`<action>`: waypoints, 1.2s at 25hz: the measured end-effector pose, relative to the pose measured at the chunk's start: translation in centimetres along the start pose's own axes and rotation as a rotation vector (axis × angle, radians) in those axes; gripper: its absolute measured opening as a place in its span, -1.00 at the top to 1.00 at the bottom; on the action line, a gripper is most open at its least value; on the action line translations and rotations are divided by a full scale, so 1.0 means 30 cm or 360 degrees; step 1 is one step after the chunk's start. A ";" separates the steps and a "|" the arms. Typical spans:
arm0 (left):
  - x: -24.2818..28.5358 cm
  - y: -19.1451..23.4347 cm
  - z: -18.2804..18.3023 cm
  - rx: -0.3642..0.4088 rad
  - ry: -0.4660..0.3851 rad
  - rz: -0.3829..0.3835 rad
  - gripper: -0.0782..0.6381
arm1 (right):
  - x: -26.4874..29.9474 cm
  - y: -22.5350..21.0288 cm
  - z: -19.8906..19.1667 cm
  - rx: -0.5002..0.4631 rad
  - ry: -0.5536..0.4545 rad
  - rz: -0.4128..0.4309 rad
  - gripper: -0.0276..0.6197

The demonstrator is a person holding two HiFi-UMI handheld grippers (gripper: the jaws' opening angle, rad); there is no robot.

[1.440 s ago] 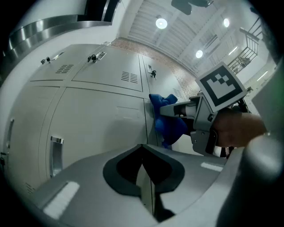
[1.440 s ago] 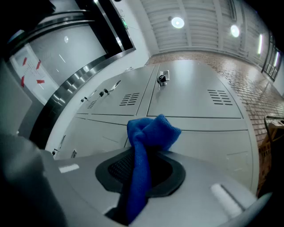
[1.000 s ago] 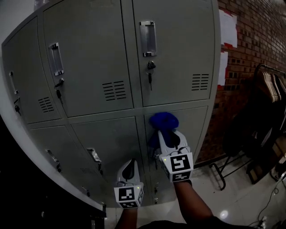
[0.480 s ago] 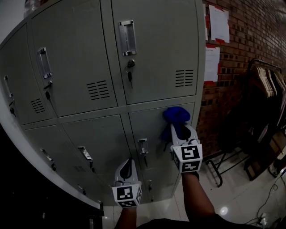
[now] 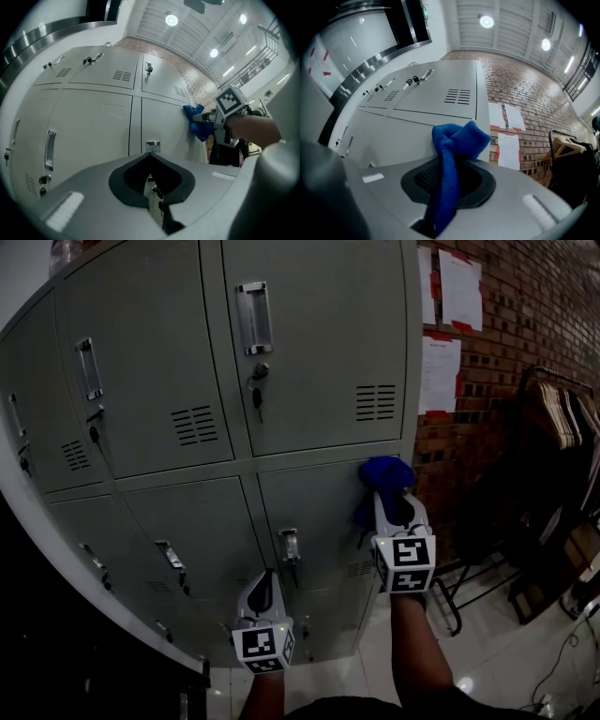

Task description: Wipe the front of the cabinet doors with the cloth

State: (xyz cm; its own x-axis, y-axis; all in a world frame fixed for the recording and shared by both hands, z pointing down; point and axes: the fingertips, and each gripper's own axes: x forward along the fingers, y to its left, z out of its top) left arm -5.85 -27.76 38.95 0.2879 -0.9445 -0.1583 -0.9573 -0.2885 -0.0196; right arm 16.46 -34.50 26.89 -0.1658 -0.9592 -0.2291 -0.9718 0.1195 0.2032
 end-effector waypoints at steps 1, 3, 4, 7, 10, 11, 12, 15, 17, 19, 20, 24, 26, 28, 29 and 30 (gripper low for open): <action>0.002 -0.007 -0.002 0.0003 0.0003 -0.0003 0.73 | -0.001 -0.010 -0.004 -0.0006 0.0001 -0.0010 0.71; 0.006 -0.019 -0.004 0.0011 0.0005 -0.0010 0.73 | -0.005 -0.027 -0.012 0.0009 0.0001 -0.0026 0.71; 0.006 -0.023 -0.003 0.0014 0.0006 -0.0013 0.73 | -0.008 -0.035 -0.016 0.0028 0.0000 -0.0032 0.71; 0.006 -0.027 0.005 0.0024 0.0002 -0.0014 0.73 | -0.013 -0.044 -0.016 0.0052 -0.0001 -0.0055 0.71; 0.001 -0.015 0.009 0.0036 -0.0001 -0.0003 0.73 | -0.024 -0.017 -0.007 0.0060 -0.0025 -0.0053 0.70; -0.002 -0.008 0.007 0.0039 0.0001 0.0002 0.73 | -0.030 0.006 -0.005 0.0070 -0.0039 -0.0034 0.70; -0.005 0.000 0.003 0.0040 0.0006 0.0006 0.73 | -0.038 0.036 -0.003 0.0076 -0.0052 -0.0008 0.70; -0.017 0.026 -0.012 0.0034 0.0026 0.0014 0.73 | -0.064 0.184 -0.023 0.0052 -0.0059 0.0108 0.70; -0.024 0.046 -0.013 0.0038 0.0033 0.0010 0.73 | -0.066 0.296 -0.047 0.0042 -0.0041 0.0193 0.70; -0.033 0.066 -0.010 0.0054 0.0034 0.0003 0.73 | -0.060 0.392 -0.057 0.0034 -0.0028 0.0274 0.70; -0.039 0.079 -0.009 0.0061 0.0036 0.0005 0.73 | -0.055 0.434 -0.056 0.0023 -0.0023 0.0313 0.70; -0.062 0.142 -0.017 0.0064 0.0060 0.0031 0.73 | -0.037 0.563 -0.056 0.0005 -0.0010 0.0427 0.70; -0.071 0.170 -0.014 0.0064 0.0061 0.0038 0.73 | -0.027 0.614 -0.066 0.0013 0.0005 0.0461 0.70; -0.079 0.197 -0.005 0.0070 0.0054 0.0045 0.73 | -0.012 0.654 -0.084 0.0016 0.0035 0.0478 0.70; -0.082 0.209 -0.001 0.0072 0.0049 0.0049 0.73 | -0.003 0.670 -0.093 0.0018 0.0052 0.0482 0.70; -0.085 0.220 0.003 0.0072 0.0045 0.0053 0.73 | 0.004 0.680 -0.100 0.0021 0.0067 0.0482 0.70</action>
State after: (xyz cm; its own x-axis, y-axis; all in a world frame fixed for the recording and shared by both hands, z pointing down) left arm -12.92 -27.24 39.15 0.2558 -0.9578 -0.1314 -0.9664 -0.2499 -0.0596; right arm -2.90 -32.94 33.87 -0.4418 -0.8890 -0.1201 -0.8812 0.4050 0.2439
